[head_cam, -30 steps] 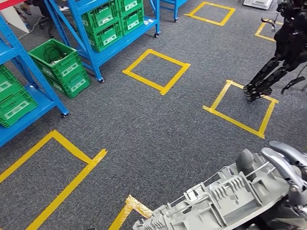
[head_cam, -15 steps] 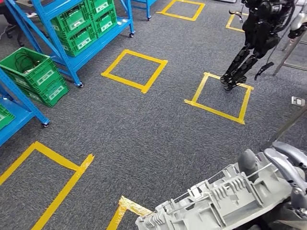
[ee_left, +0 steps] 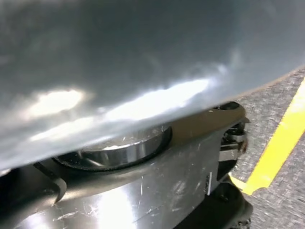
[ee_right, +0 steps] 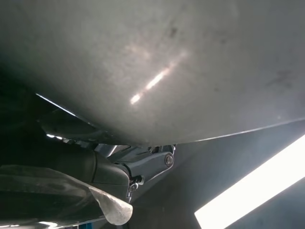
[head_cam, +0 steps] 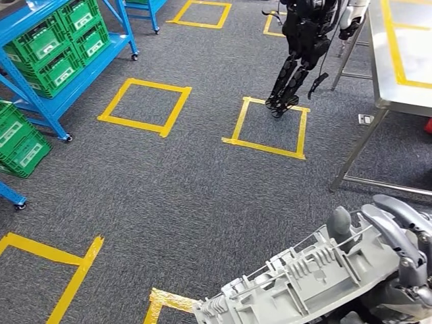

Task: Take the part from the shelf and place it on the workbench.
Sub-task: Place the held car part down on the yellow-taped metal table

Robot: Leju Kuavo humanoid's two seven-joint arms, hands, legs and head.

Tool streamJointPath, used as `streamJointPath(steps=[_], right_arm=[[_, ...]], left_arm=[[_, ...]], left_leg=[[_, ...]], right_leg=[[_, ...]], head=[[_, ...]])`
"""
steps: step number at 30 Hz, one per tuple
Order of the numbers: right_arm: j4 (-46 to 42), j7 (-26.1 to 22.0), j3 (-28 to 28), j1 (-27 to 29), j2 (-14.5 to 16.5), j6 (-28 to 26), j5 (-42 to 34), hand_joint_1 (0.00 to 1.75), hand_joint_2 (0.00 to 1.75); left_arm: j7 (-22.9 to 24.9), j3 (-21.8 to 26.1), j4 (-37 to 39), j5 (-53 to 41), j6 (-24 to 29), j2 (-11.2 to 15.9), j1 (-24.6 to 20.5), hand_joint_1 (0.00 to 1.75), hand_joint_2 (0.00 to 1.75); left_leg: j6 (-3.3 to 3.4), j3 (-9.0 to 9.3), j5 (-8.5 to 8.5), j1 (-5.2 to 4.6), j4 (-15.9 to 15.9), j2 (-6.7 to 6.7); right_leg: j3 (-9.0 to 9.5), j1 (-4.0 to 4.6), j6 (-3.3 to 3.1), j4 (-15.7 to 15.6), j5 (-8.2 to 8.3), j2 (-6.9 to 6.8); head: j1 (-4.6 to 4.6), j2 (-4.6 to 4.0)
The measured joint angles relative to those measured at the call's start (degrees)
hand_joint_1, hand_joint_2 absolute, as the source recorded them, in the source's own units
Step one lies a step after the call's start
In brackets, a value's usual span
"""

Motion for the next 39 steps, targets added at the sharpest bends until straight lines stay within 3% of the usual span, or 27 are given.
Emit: streamJointPath(steps=[2, 4, 6, 8, 9, 10, 13, 15, 17, 19, 21, 23, 24, 25, 26, 28, 30, 32, 33, 35, 37, 39], right_arm=[[0.0, 0.0, 0.0, -0.1, 0.0, 0.0, 0.0, 1.75, 1.75], [0.1, 0.0, 0.1, -0.3, 0.0, 0.0, 0.0, 1.75, 1.75], [0.3, 0.0, 0.2, -0.6, 0.0, 0.0, 0.0, 1.75, 1.75], [0.6, 0.0, 0.5, -0.8, 0.0, 0.0, -0.1, 1.75, 1.75], [0.8, 0.0, 0.7, -0.9, 0.0, 0.0, -0.1, 1.75, 1.75], [0.9, 0.0, 0.8, -0.9, 0.0, 0.0, -0.1, 1.75, 1.75], [1.1, 0.0, 1.1, -1.2, -0.1, 0.0, -0.1, 1.75, 1.75], [1.2, 0.0, 1.3, -1.5, -0.1, 0.0, 0.0, 1.75, 1.75], [1.3, 0.0, 1.4, -1.6, -0.1, 0.0, 0.0, 1.75, 1.75], [1.4, 0.0, 1.5, -1.7, -0.1, 0.0, 0.0, 1.75, 1.75], [1.6, 0.0, 1.8, -2.0, -0.1, 0.0, -0.1, 1.75, 1.75], [2.0, 0.0, 2.1, -2.3, -0.1, 0.0, -0.1, 1.75, 1.75], [2.1, 0.1, 2.3, -2.4, -0.1, 0.0, -0.1, 1.75, 1.75], [2.2, 0.1, 2.4, -2.4, -0.1, 0.0, -0.1, 1.75, 1.75], [2.2, 0.1, 2.4, -2.4, -0.1, 0.0, -0.2, 1.75, 1.75], [2.3, 0.1, 2.6, -2.5, -0.1, 0.0, -0.3, 1.75, 1.75], [2.4, 0.1, 2.7, -2.6, -0.2, 0.0, -0.4, 1.75, 1.75], [2.5, 0.2, 2.9, -2.6, -0.2, 0.0, -0.4, 1.75, 1.75], [2.5, 0.2, 3.0, -2.6, -0.2, 0.0, -0.4, 1.75, 1.75], [2.6, 0.3, 3.0, -2.7, -0.3, 0.0, -0.4, 1.75, 1.75], [2.7, 0.3, 3.0, -2.8, -0.4, 0.0, -0.4, 1.75, 1.75], [2.7, 0.3, 3.1, -2.7, -0.4, 0.0, -0.5, 1.75, 1.75]], left_arm=[[0.0, 0.0, 0.0, 0.1, 0.0, -0.1, -0.2, 0.00, 0.00], [0.0, 0.0, 0.0, 0.1, 0.0, -0.2, -0.2, 0.00, 0.00], [0.0, 0.0, 0.0, 0.1, -0.1, -0.2, -0.2, 0.00, 0.00], [0.0, 0.1, 0.0, 0.1, -0.1, -0.2, -0.2, 0.00, 0.00], [0.1, 0.1, 0.0, 0.1, -0.2, -0.2, -0.2, 0.00, 0.00], [0.1, 0.1, 0.0, 0.1, -0.2, -0.2, -0.2, 0.00, 0.00], [0.1, 0.2, 0.0, 0.1, -0.2, -0.1, -0.2, 0.00, 0.00], [0.1, 0.2, 0.0, 0.1, -0.2, 0.0, -0.2, 0.00, 0.00], [0.1, 0.3, 0.0, 0.1, -0.2, 0.1, -0.3, 0.00, 0.00], [0.2, 0.3, 0.0, 0.1, -0.3, 0.1, -0.4, 0.00, 0.00], [0.4, 0.3, 0.0, 0.1, -0.3, 0.1, -0.7, 0.00, 0.00], [0.7, 0.3, 0.0, 0.1, -0.2, 0.1, -1.1, 0.00, 0.00], [0.9, 0.3, 0.0, 0.1, -0.2, 0.1, -1.3, 0.00, 0.00], [1.0, 0.3, 0.0, 0.0, -0.2, 0.1, -1.5, 0.00, 0.00], [1.0, 0.3, 0.0, 0.0, -0.2, 0.1, -1.6, 0.00, 0.00], [1.0, 0.3, 0.0, -0.3, -0.1, 0.0, -1.6, 0.00, 0.00], [1.1, 0.3, 0.0, -0.6, -0.1, 0.0, -1.8, 0.00, 0.00], [1.2, 0.3, 0.0, -0.8, 0.0, -0.1, -2.0, 0.00, 0.00], [1.2, 0.2, 0.0, -0.9, 0.0, -0.2, -2.1, 0.00, 0.00], [1.2, 0.1, 0.0, -1.0, -0.1, -0.3, -2.1, 0.00, 0.00], [1.1, -0.1, 0.0, -1.1, -0.3, -0.3, -2.0, 0.00, 0.00], [0.9, -0.2, 0.0, -1.4, -0.5, -0.2, -1.8, 0.00, 0.00]], left_leg=[[0.25, 0.06, 0.18, 0.04, -0.7, 0.89], [0.73, 0.22, 0.66, 0.24, -1.4, 2.09], [1.03, 0.22, 0.82, 0.23, -1.6, 3.47], [1.12, 0.11, 0.79, 0.10, -1.6, 4.98], [1.13, 0.08, 0.76, 0.05, -1.5, 5.72], [1.09, 0.09, 0.71, 0.01, -1.5, 6.39], [0.58, 0.17, 0.35, -0.25, -1.2, 7.85], [0.07, 0.13, 0.16, -0.60, -0.9, 8.55], [-0.38, 0.11, 0.03, -0.66, -0.8, 9.26], [-0.94, -0.39, -1.36, -0.47, 0.7, 7.99], [-1.35, -2.82, -4.83, -0.27, 6.5, 5.54], [-1.44, -6.21, -7.96, -0.21, 14.2, 4.64], [-1.40, -7.05, -8.12, -0.21, 16.0, 4.55], [-1.31, -6.90, -7.09, -0.20, 15.6, 4.44], [-1.18, -5.75, -5.07, -0.16, 13.0, 4.15], [-0.86, -2.44, -1.02, 0.05, 5.3, 2.15], [-0.60, -0.63, 0.08, 0.24, 0.7, 0.28], [-0.25, -0.52, -0.16, 0.20, 0.0, 0.48], [0.06, -0.56, 0.03, 0.22, -0.1, 1.05], [0.77, -0.52, 0.40, 0.33, -0.6, 2.37], [1.12, -0.58, 0.48, 0.22, -0.7, 3.80], [1.18, -0.62, 0.43, 0.05, -0.7, 5.33]], right_leg=[[-0.67, -0.19, 0.71, 0.0, 0.27, 0.52], [-1.87, -0.06, 1.24, 1.7, -1.00, -1.47], [-4.73, 0.03, 1.68, 7.7, -4.33, -4.25], [-7.73, -0.09, 2.12, 14.3, -6.90, -5.11], [-8.09, -0.14, 2.26, 15.4, -6.87, -5.28], [-7.23, -0.18, 2.31, 14.1, -5.79, -5.53], [-0.93, 0.03, 2.00, 3.1, -1.65, -8.26], [0.87, 0.33, 1.32, -0.2, -1.27, -9.26], [0.72, 0.38, 0.53, -0.2, -1.05, -8.18], [0.64, 0.20, -0.17, -0.4, -0.77, -7.15], [0.60, 0.12, -0.69, -0.5, -0.56, -6.12], [0.53, 0.24, -0.92, -0.5, -0.49, -4.87], [0.54, 0.29, -0.96, -0.5, -0.46, -4.16], [0.57, 0.32, -0.96, -0.5, -0.43, -3.37], [0.63, 0.31, -0.96, -0.4, -0.41, -2.58], [0.61, 0.35, -0.81, -0.2, -0.38, -1.13], [0.08, 0.35, -0.34, 0.1, -0.20, 0.03], [-0.61, 0.20, 0.40, 0.1, 0.15, 1.04], [-0.97, 0.14, 0.71, 0.3, 0.10, 1.06], [-2.58, 0.27, 1.21, 2.8, -1.60, -1.11], [-5.81, 0.28, 1.60, 9.5, -5.11, -4.12], [-8.49, 0.11, 1.91, 15.5, -7.16, -5.11]], head=[[-0.10, 0.01], [0.17, -0.01], [0.53, -0.01], [0.63, -0.01], [0.64, -0.01], [0.66, -0.01], [0.73, -0.01], [0.66, 0.00], [0.55, 0.01], [0.38, 0.01], [0.07, 0.01], [-0.06, 0.01], [-0.07, 0.01], [-0.07, 0.01], [-0.08, 0.01], [-0.08, 0.01], [-0.04, 0.01], [-0.02, 0.01], [0.00, 0.02], [0.29, 0.00], [0.61, 0.00], [0.66, 0.01]])
